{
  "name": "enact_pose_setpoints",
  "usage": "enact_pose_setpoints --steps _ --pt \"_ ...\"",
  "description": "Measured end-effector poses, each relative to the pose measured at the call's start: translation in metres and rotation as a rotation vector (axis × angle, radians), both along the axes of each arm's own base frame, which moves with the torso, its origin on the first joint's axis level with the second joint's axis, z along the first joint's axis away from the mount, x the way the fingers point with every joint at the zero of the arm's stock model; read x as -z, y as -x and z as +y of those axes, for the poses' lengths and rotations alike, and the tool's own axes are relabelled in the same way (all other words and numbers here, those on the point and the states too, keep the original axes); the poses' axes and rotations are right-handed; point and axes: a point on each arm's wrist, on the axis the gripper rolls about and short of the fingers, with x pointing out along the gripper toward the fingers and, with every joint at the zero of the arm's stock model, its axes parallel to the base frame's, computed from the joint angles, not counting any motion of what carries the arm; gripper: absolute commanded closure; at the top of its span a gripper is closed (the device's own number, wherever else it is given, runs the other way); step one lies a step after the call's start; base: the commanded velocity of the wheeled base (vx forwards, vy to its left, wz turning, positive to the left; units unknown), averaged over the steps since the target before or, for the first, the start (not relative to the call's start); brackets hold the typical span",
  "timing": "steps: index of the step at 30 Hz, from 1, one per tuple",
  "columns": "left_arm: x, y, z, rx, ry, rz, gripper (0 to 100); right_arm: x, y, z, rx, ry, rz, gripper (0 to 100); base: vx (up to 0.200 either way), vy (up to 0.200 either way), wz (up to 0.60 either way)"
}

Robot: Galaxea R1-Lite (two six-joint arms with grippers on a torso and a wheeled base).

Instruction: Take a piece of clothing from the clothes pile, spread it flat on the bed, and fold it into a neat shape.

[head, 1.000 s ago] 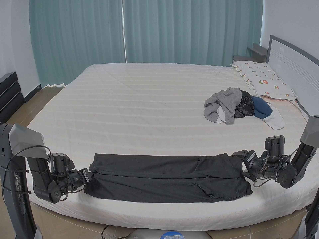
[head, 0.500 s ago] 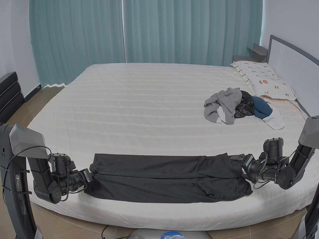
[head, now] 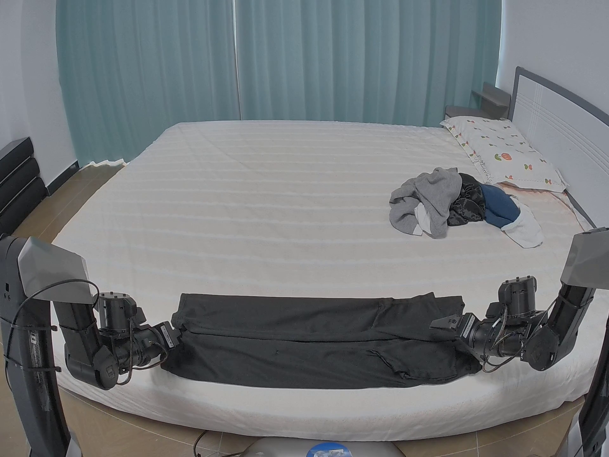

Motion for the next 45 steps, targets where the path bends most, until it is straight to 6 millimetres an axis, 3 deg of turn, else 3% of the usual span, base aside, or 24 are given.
enact_pose_setpoints --steps 3,4,15,26,42,43,45 --pt "0.000 0.000 0.000 0.001 0.000 0.000 100 0.004 -0.001 0.000 -0.007 0.007 -0.022 0 0.000 0.000 0.00" --pt "0.000 0.000 0.000 0.001 0.000 0.000 100 0.006 -0.001 0.000 -0.011 0.012 -0.029 100 0.000 0.000 0.00" --pt "-0.001 0.000 -0.004 0.011 0.003 -0.002 100 0.026 0.002 -0.005 -0.006 0.066 0.008 100 0.000 0.000 0.00" --pt "-0.003 -0.005 -0.004 -0.034 0.062 -0.006 100 0.019 -0.001 -0.021 0.067 0.045 -0.018 100 0.000 0.000 0.00" --pt "-0.002 -0.004 -0.006 -0.029 0.063 -0.002 100 0.015 -0.003 -0.023 0.102 0.018 -0.035 100 0.000 0.000 0.00" --pt "-0.002 -0.004 -0.006 -0.028 0.063 0.000 0 0.016 -0.003 -0.023 0.101 0.018 -0.032 0 0.000 0.000 0.00" --pt "-0.002 -0.003 -0.006 -0.028 0.062 0.002 0 0.016 -0.003 -0.022 0.098 0.018 -0.029 0 0.000 0.000 0.00"
